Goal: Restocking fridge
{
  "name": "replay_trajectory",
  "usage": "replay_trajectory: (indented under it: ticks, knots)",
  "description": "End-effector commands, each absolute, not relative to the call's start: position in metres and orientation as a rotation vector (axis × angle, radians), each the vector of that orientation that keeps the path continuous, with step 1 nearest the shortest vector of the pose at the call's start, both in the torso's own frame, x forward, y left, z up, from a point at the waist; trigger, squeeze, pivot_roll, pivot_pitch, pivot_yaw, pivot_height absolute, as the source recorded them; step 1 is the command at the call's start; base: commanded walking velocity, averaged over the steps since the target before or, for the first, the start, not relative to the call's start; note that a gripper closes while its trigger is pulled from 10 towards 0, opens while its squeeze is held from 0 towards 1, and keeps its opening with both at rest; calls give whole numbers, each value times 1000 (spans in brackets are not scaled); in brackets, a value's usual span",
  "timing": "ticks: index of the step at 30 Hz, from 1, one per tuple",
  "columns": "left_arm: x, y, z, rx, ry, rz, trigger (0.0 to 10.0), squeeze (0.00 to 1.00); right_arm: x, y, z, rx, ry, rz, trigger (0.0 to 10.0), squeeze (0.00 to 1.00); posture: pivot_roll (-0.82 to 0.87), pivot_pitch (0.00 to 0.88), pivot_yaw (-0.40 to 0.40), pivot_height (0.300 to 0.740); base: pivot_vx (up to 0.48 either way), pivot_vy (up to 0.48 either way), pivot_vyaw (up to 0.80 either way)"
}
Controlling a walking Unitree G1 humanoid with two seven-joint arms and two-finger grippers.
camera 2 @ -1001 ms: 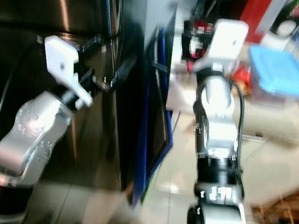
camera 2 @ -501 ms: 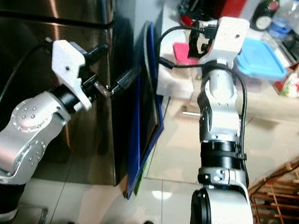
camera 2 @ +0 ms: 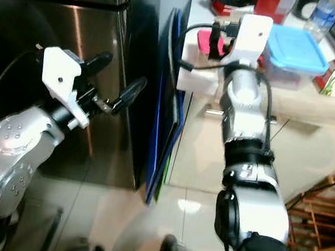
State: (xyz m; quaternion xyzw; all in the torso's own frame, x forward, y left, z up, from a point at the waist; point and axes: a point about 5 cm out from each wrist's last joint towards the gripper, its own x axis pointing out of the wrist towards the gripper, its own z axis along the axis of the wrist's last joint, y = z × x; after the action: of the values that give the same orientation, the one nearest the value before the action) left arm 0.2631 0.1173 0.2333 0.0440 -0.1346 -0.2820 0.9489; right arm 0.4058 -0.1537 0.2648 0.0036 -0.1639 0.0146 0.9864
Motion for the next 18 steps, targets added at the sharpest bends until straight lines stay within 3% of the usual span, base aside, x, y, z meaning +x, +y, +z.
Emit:
replay_trajectory:
  ticks: [1,18]
  knots:
    - [260,116,236,91,-273,-576,10000,0,408,-149,259,6,-309,42,10000,59,147,176,26,740,0,0,0]
    - [239,127,236,100,-212,-531,10000,0,420,-164,284,-16,-336,-53,10000,59,218,243,31,740,0,0,0]
